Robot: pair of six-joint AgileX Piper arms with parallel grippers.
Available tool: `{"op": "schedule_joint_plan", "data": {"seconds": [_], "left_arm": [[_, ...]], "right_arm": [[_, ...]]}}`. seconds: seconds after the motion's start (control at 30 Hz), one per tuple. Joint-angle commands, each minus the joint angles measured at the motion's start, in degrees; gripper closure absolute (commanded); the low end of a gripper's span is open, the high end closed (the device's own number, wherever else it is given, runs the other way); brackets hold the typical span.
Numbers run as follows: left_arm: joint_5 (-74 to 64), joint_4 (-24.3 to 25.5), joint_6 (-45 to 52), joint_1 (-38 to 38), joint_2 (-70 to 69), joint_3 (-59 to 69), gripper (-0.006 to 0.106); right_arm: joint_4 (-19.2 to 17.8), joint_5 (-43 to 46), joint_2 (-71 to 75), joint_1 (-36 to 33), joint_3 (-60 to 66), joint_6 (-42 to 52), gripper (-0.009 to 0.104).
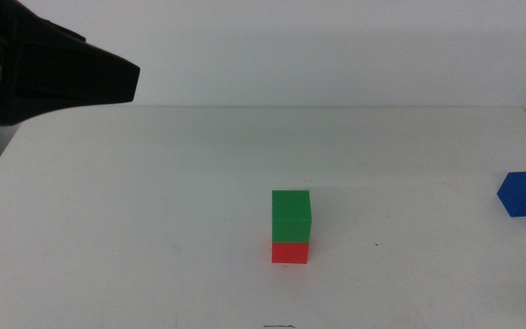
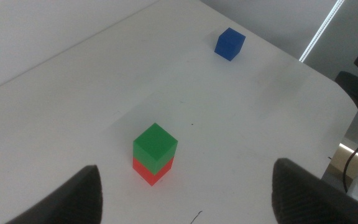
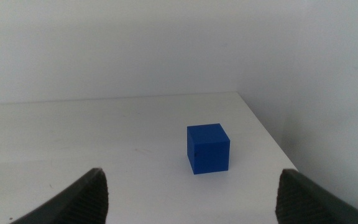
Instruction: Stack red cubes first, then green, then blue cubes in a specific spot.
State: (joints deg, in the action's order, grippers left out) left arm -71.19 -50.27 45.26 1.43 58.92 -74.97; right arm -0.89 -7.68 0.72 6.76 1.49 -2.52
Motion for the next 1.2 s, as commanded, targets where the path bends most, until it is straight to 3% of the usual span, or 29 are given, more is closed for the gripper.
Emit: {"op": "schedule_joint_plan", "data": {"seconds": [0.0, 0.2, 0.73, 0.93, 1.17], "left_arm": [[2.01, -3.86, 0.13, -0.12, -0.52, -1.54, 0.007], [2.01, -3.86, 0.13, -0.12, -0.52, -1.54, 0.007], [2.01, -3.86, 0.13, -0.12, -0.52, -1.54, 0.007], [2.01, -3.86, 0.13, -0.12, -0.52, -1.54, 0.007], [2.01, -3.86, 0.13, -0.12, -0.52, -1.54, 0.007]], "right_arm": [[-0.48, 4.26, 0.84, 0.30, -0.52, 0.47, 0.019], [0.11, 1.27, -3.13, 0.30, -7.63, -0.82, 0.019], [0.29, -31.44, -45.12, 0.30, -46.40, -0.39, 0.019], [2.10, -45.72, -57.52, 0.30, -59.80, 3.09, 0.019], [2.24, -49.21, -66.03, 0.30, -66.85, 5.83, 0.019]]}}
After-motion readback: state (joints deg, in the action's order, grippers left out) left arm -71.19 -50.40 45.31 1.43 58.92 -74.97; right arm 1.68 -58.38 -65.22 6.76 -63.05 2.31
